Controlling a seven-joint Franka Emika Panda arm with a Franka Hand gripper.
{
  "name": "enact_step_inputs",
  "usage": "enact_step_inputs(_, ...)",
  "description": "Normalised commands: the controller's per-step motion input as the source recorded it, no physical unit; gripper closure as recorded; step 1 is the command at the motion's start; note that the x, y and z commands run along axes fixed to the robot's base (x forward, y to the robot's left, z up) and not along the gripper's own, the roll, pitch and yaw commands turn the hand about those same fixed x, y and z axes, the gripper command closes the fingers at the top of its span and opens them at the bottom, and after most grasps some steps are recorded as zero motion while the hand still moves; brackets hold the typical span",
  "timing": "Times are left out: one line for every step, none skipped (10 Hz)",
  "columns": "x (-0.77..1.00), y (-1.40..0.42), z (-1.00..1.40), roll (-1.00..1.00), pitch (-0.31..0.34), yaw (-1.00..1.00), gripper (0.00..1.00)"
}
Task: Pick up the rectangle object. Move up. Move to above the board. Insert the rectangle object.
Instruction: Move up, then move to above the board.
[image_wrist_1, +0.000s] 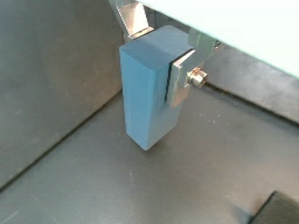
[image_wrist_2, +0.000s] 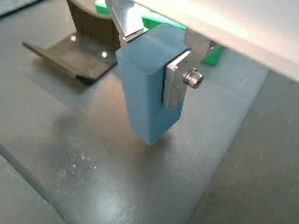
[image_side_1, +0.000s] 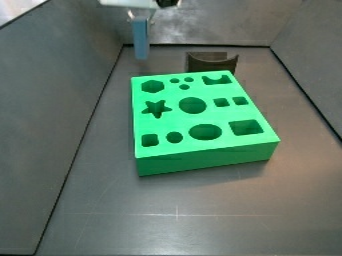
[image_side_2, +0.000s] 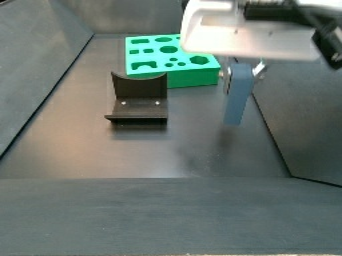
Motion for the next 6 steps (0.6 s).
enact_step_inputs(-0.02,0.02,0.45,0.05,0.037,-0.04,1.0)
enact_step_inputs(-0.02,0.02,0.36,0.06,0.042,-0.03,1.0)
enact_step_inputs(0.0,0.15,1.0,0.31,0.147,-0.26,1.0)
enact_step_inputs(0.0,0.16,1.0,0.32,0.15,-0.25,1.0)
enact_step_inputs(0.0,0.14,1.0,0.25,0.153,-0.16,1.0)
enact_step_inputs(0.0,0.13,1.0,0.18,0.133,-0.07,1.0)
